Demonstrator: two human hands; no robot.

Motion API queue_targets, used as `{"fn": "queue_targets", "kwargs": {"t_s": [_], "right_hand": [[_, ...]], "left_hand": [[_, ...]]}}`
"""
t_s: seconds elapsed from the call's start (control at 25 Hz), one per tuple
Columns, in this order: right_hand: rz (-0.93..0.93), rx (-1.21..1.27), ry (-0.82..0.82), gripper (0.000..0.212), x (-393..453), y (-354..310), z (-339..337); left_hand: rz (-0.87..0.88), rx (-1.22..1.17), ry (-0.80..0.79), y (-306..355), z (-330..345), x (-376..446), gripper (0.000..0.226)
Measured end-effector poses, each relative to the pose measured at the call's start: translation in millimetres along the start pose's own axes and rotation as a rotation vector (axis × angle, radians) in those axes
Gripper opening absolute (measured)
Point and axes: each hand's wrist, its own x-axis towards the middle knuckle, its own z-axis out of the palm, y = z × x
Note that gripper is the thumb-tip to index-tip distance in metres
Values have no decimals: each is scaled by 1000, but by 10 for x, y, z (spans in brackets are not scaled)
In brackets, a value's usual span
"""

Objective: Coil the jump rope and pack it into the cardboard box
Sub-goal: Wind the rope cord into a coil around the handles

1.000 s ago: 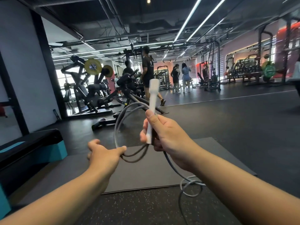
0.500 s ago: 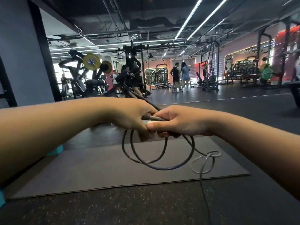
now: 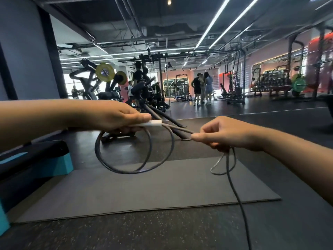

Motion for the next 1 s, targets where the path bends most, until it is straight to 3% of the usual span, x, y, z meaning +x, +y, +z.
{"fn": "queue_targets", "kwargs": {"t_s": [0.16,0.36,0.48,0.6,0.76,0.92,1.0], "right_hand": [[-23,173,160,47,61,93,61],[-145,720,74,35,390,-29,399],[-263,1098,10,51,403,-155,550],[-347,1298,45,56,341,-244,691],[-352,1152,282,26,411,-375,957],[-298,1108,595,23,567,-514,1042],[-255,1077,664,25,585,-538,988]], "left_hand": [[34,-513,148,-160,-145,-116,54],[199,-1144,395,211,126,153,42],[246,-1473,555,401,288,361,39],[212,-1795,701,590,441,484,38],[43,-1784,884,741,623,565,39],[12,-1774,718,840,799,588,66],[-8,-1729,662,821,861,596,60]]}}
